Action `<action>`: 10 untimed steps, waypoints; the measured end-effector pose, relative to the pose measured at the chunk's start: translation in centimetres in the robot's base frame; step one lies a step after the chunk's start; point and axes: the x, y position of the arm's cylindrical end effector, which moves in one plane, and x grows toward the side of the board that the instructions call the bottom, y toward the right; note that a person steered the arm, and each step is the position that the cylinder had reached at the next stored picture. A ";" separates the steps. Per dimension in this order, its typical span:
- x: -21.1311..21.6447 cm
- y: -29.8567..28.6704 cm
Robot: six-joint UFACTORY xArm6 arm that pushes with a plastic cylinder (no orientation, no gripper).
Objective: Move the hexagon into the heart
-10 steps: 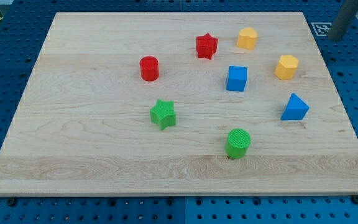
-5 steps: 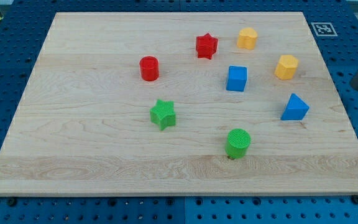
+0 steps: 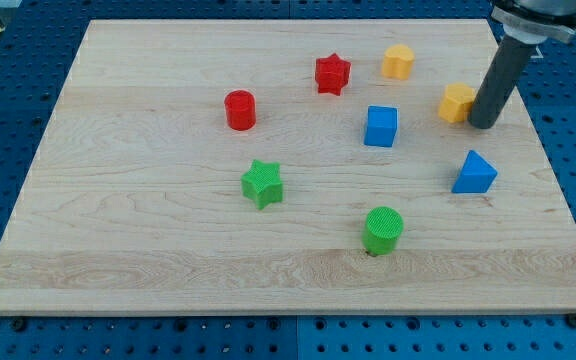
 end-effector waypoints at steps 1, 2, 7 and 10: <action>-0.1 -0.5; -0.3 -0.5; -4.2 -2.4; -7.2 -4.4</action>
